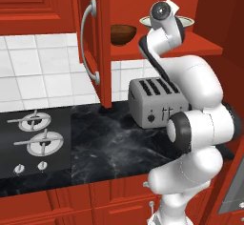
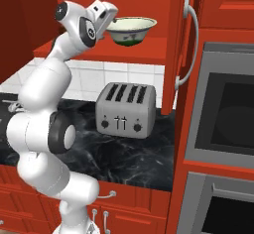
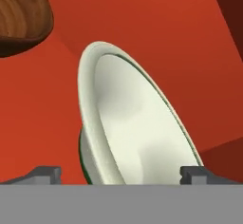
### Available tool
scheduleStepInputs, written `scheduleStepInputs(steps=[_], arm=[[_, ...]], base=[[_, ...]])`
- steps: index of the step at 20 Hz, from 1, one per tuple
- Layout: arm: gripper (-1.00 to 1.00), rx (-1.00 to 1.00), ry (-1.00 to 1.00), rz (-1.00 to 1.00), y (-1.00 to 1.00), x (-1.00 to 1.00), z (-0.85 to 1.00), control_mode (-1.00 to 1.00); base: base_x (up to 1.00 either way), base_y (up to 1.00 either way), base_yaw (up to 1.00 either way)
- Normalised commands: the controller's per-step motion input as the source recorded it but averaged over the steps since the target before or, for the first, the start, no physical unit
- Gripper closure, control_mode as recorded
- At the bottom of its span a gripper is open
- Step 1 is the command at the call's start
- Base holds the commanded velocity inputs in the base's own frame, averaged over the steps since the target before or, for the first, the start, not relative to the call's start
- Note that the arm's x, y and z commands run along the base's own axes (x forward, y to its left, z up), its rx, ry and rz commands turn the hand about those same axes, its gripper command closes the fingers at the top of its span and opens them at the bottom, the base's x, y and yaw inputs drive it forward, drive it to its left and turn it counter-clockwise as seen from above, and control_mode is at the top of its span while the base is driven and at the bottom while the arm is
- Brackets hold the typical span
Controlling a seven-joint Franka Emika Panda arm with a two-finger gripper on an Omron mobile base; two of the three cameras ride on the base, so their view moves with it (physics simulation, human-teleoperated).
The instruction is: Take the smaller bowl and place it next to the appetizer plate on the dining counter , and place the larger bowl next to the plate with cooked food.
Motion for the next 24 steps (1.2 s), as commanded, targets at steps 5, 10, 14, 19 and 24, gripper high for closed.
scheduleStepInputs(steps=[5, 10, 14, 19, 24], arm=[[-1.00, -0.10, 0.07, 0.00, -0.15, 0.26, -0.11, -1.00], [-1.00, -0.11, 0.07, 0.00, -0.16, 0.09, -0.15, -1.00], [-1.00, -0.10, 0.11, 0.00, 0.00, 0.03, -0.14, -1.00], [1.00, -0.06, 0.12, 0.00, 0.00, 0.00, -0.09, -1.00], [1.00, -0.02, 0.05, 0.00, 0.00, -0.01, -0.08, -1.00]], base=[[0.00, 0.00, 0.00], [0.00, 0.00, 0.00], [0.00, 0.00, 0.00], [0.00, 0.00, 0.00], [0.00, 0.00, 0.00]])
